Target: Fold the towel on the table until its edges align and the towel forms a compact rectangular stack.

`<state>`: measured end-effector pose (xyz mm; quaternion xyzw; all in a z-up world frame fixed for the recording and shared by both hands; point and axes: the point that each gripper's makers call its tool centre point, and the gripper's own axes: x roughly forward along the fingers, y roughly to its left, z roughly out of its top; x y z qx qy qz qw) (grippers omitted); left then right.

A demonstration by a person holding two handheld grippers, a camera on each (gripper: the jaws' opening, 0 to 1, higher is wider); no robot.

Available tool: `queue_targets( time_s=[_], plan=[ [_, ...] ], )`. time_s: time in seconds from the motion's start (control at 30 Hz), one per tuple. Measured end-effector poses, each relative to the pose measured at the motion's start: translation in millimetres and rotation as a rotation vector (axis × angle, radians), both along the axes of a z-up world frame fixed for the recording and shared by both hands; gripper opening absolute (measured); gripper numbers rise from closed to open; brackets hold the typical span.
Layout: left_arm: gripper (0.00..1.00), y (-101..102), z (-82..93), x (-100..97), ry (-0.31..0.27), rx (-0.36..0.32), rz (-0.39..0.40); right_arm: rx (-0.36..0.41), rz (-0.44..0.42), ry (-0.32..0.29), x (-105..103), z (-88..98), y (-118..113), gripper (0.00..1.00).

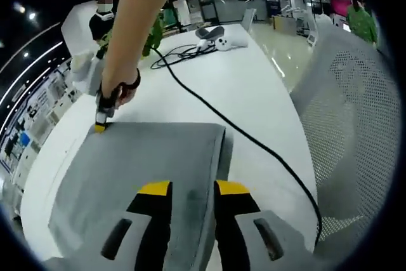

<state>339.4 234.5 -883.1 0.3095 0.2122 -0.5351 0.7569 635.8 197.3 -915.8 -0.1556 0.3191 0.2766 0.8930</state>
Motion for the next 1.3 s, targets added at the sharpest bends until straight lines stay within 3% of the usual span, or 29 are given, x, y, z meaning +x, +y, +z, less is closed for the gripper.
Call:
queue_targets(
  time_s=[0.63, 1.0, 1.07, 1.1, 1.3],
  plan=[
    [0.18, -67.1, -4.7, -6.8, 0.056, -0.066, -0.070, 0.025, -0.014, 0.014, -1.6, 1.2, 1.4, 0.02],
    [0.16, -72.4, -22.9, -6.6, 0.146, -0.064, -0.017, 0.056, -0.029, 0.006, -4.8, 2.9, 1.8, 0.02],
    [0.16, -69.4, -32.7, -8.3, 0.173, -0.032, -0.010, 0.062, -0.034, 0.004, -4.4, 2.7, 1.8, 0.02],
    [0.16, -72.9, -29.1, -5.8, 0.153, -0.062, -0.010, 0.065, -0.037, 0.002, -4.4, 2.9, 1.9, 0.02],
    [0.12, -72.9, -29.6, -5.2, 0.145, -0.057, 0.017, 0.081, -0.048, -0.003, -4.5, 3.1, 2.1, 0.02]
  ],
)
